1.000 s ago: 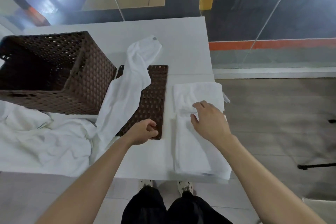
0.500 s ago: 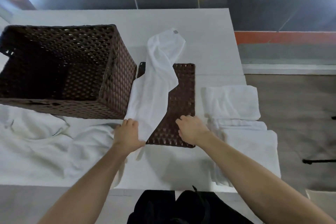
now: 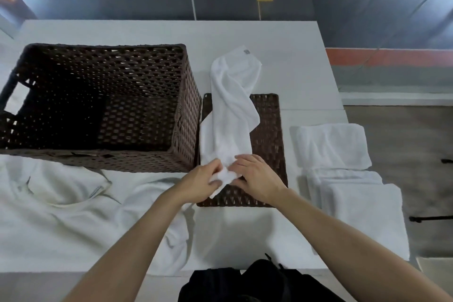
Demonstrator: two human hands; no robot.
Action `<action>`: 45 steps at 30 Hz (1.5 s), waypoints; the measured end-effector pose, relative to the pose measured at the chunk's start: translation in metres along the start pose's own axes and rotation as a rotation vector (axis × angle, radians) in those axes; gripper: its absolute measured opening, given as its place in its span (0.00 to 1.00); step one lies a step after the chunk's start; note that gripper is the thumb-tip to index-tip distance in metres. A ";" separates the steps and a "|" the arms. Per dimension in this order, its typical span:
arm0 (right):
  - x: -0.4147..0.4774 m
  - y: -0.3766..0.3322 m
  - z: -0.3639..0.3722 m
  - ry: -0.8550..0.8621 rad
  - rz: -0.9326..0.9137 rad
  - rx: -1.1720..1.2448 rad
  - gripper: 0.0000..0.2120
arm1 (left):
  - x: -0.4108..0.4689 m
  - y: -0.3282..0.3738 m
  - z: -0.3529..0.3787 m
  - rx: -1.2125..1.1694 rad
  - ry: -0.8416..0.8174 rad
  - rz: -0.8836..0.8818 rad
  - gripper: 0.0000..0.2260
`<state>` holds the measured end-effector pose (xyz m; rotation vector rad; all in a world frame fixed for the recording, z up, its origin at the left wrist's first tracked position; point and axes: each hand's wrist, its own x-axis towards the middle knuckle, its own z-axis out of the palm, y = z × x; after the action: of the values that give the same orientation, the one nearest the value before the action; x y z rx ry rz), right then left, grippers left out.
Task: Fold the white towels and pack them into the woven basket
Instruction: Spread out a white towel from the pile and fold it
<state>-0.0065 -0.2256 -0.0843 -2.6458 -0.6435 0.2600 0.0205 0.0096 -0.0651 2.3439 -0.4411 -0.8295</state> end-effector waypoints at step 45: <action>0.040 -0.069 -0.162 0.383 0.402 0.626 0.27 | -0.032 0.052 -0.070 0.343 0.635 0.193 0.29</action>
<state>0.0450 -0.2057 0.0879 -2.0982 0.0971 0.0439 0.0369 0.0158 0.0259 2.6494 -0.5457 0.1090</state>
